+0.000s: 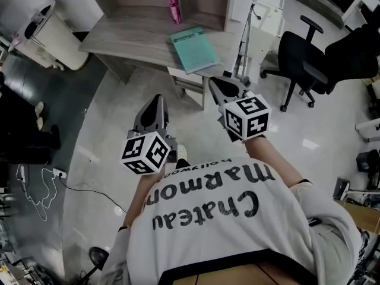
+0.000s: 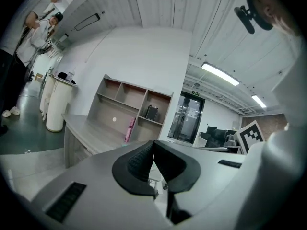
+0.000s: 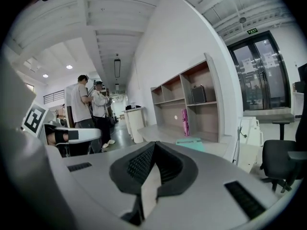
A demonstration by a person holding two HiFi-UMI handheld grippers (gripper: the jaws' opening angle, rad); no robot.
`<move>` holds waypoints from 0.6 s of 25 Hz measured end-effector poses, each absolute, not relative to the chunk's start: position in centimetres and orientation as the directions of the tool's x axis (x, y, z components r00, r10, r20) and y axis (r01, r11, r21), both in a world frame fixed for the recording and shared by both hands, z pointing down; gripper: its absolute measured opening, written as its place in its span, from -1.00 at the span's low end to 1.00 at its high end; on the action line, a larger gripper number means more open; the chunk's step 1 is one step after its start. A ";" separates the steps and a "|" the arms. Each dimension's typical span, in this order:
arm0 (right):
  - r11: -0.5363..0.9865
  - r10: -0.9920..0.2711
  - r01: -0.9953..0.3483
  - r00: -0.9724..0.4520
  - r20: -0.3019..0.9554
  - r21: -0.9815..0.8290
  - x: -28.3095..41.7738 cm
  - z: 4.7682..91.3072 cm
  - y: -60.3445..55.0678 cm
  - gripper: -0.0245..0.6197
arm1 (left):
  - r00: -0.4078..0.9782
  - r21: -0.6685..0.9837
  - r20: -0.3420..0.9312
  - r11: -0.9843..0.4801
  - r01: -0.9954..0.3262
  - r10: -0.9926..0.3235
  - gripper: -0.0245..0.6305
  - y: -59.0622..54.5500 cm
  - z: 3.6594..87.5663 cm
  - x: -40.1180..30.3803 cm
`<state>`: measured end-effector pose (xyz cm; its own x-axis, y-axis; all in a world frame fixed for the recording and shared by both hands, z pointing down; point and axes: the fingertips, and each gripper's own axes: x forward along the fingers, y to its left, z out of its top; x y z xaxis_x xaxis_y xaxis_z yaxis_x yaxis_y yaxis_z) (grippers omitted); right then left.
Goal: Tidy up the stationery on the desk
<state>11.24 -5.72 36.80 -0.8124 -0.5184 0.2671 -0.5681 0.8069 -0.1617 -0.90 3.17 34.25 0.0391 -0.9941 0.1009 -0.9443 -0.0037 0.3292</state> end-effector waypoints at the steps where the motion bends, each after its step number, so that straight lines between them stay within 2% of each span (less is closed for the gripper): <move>1: 0.801 -0.526 -0.576 -0.808 0.265 -0.164 10.6 36.7 -6.3 -0.89 | 0.055 0.323 0.100 -0.020 -0.946 -0.993 -0.87 2.3 34.0 -1.6; 6: 0.766 -0.570 -0.620 -0.777 0.268 -0.168 7.5 36.2 -9.3 -0.89 | 0.116 0.309 0.094 -0.082 -0.948 -0.989 -0.87 -1.6 33.0 -5.0; 15: 0.707 -0.608 -0.682 -0.721 0.333 -0.186 4.1 38.1 -12.5 -0.89 | 0.192 0.332 0.158 -0.131 -0.934 -0.968 -0.87 -5.8 34.9 -9.2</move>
<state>4.05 -12.53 38.13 -0.7210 -0.6077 0.3329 -0.6820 0.7073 -0.1859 -9.22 -5.81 34.90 0.1923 -0.9685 0.1582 -0.9339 -0.1311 0.3325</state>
